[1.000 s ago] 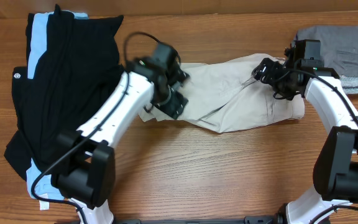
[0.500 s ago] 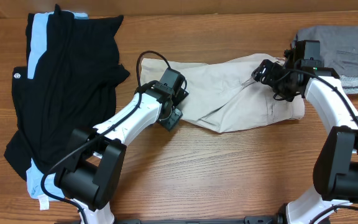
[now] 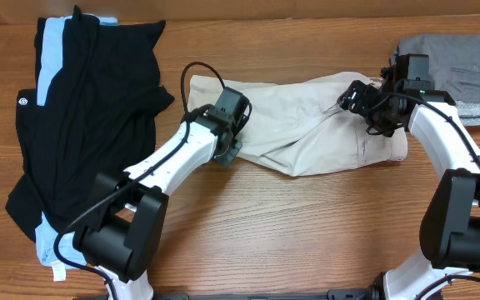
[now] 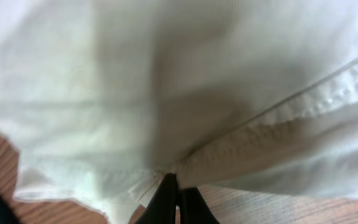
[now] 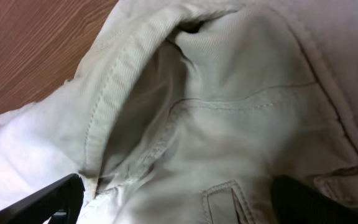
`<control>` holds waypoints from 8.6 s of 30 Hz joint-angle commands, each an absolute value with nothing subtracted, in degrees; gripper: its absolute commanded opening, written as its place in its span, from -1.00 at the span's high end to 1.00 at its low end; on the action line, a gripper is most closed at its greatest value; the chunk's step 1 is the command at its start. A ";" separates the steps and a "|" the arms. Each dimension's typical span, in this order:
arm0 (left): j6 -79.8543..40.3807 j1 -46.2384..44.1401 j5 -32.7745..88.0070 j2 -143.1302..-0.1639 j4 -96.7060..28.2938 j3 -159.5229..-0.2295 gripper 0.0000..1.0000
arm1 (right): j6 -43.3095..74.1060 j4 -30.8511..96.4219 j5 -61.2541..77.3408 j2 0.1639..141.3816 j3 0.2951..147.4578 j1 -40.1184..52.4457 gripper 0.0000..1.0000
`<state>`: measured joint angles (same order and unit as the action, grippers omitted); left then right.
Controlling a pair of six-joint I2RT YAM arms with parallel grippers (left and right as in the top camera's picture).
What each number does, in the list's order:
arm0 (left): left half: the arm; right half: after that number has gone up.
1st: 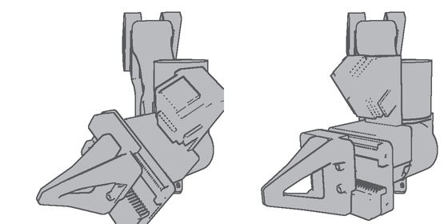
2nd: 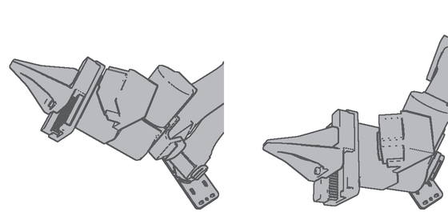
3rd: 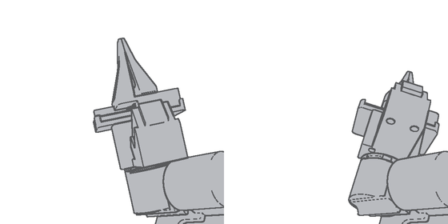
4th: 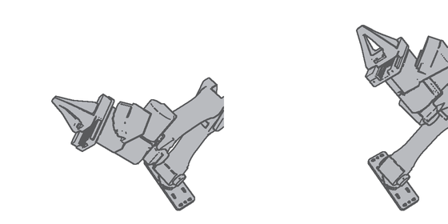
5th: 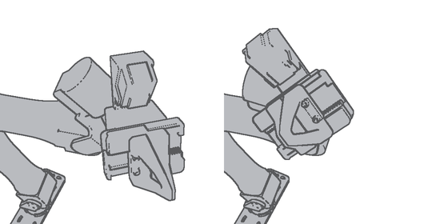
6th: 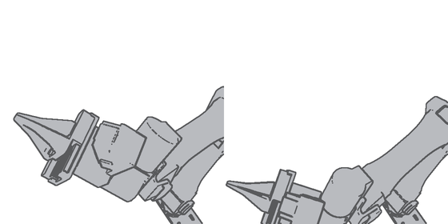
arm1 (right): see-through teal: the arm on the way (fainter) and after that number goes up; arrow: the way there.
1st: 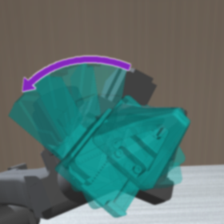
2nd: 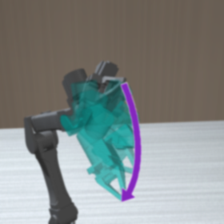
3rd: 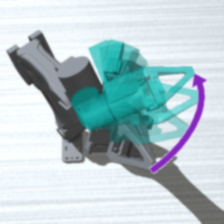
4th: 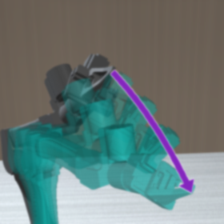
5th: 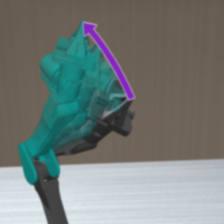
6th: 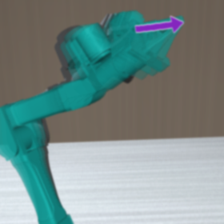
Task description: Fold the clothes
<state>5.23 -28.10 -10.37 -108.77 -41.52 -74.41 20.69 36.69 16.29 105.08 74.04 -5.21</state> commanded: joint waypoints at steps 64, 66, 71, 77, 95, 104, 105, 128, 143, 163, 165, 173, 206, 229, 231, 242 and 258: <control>-1.23 -15.70 -2.55 -125.60 -63.22 -109.38 0.92 | 19.64 39.13 16.19 104.38 75.48 -5.50 -1.00; -5.34 -15.70 -0.93 -125.03 -68.86 -112.92 0.92 | 19.64 39.13 16.19 104.38 75.48 -5.50 -1.00; -9.04 -15.49 -1.41 -124.75 -82.87 -119.77 0.91 | 19.64 39.33 16.19 104.38 75.48 -5.50 -1.00; -9.06 -13.72 -6.57 -124.97 -87.39 -114.48 0.88 | 19.64 39.33 16.21 104.38 75.48 -5.50 -1.00; -8.38 -9.15 -6.33 -123.22 -78.02 -104.97 -1.00 | 12.93 39.57 24.29 102.76 77.65 -5.41 -0.89; -1.04 -9.93 8.60 -114.15 -70.02 -108.49 -1.00 | 11.51 38.68 15.55 102.83 77.32 -5.96 -0.93; 0.80 -10.24 11.16 -114.04 -69.36 -108.49 -1.00 | 11.51 38.46 15.27 102.83 77.32 -6.33 -0.94; 4.60 -13.06 14.70 -132.25 -60.88 -107.72 0.69 | 8.91 40.32 20.40 102.96 77.21 -10.90 -0.77; 1.21 -13.15 14.66 -134.47 -54.81 -107.72 0.79 | 7.97 38.00 21.50 113.32 77.21 -13.52 -1.00; 1.06 -13.15 14.63 -134.47 -55.81 -107.72 0.82 | 10.76 33.23 30.35 124.44 77.23 -7.99 0.34; 1.06 -13.15 14.66 -134.47 -56.03 -107.72 0.89 | 12.16 33.32 30.33 124.22 77.76 -8.29 0.77; 1.06 -13.13 14.83 -134.45 -58.00 -107.77 0.92 | 9.96 44.42 36.18 122.17 84.88 -15.94 0.92; 1.10 -17.10 21.43 -134.45 -64.84 -109.19 0.92 | 16.32 62.48 21.41 99.39 92.58 8.49 0.92; 2.28 -12.10 20.32 -134.34 -84.79 -131.00 0.85 | 22.57 65.41 14.17 92.79 92.75 9.96 0.93; 3.14 -11.77 20.36 -134.34 -86.80 -134.17 0.67 | 20.53 69.34 15.14 91.50 92.75 6.98 0.93; 8.27 -12.36 25.89 -134.63 -83.18 -131.07 0.92 | 11.68 80.20 15.97 91.07 92.73 -3.25 0.92; 15.44 -12.27 40.32 -134.69 -64.38 -110.04 0.91 | 5.89 81.89 15.90 91.07 92.73 -5.23 0.92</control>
